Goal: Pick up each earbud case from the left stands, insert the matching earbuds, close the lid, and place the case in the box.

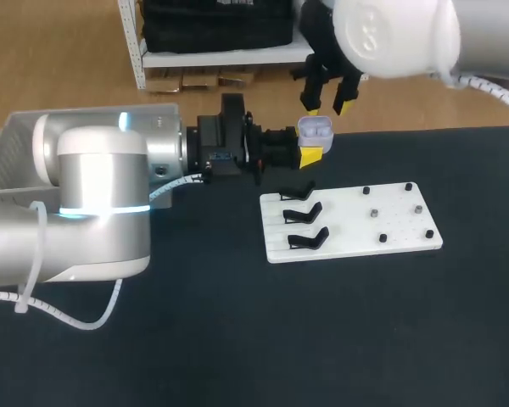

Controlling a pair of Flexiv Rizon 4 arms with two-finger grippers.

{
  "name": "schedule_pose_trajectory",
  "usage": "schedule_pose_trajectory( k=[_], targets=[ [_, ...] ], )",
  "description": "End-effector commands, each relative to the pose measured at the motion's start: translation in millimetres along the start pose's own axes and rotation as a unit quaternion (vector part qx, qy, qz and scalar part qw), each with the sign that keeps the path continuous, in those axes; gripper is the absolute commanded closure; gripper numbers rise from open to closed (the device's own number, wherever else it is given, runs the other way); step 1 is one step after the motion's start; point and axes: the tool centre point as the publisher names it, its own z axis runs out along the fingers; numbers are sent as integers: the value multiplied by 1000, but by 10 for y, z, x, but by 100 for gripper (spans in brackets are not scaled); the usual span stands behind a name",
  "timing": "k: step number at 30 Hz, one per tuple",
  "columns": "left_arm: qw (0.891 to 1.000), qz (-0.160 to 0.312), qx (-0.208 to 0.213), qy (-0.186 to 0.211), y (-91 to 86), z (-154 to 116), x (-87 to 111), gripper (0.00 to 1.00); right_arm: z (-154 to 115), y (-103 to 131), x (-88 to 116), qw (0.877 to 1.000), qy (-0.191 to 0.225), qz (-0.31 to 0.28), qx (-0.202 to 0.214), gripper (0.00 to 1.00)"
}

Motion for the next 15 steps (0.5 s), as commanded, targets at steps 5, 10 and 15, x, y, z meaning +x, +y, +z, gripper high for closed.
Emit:
schedule_pose_trajectory(
  k=[5, 10, 15],
  targets=[
    [1000, 2, -4, -5, -19, 1, 17, 100, -123, 66, 256, 1000, -17, -1, -13, 54],
    [1000, 2, -4, -5, -19, 1, 17, 100, -171, 48, 244, 999, -39, 8, -19, 53],
    [1000, 2, -4, -5, -19, 1, 17, 100, -448, -108, 255, 991, -83, 70, -73, 25]
  ],
)
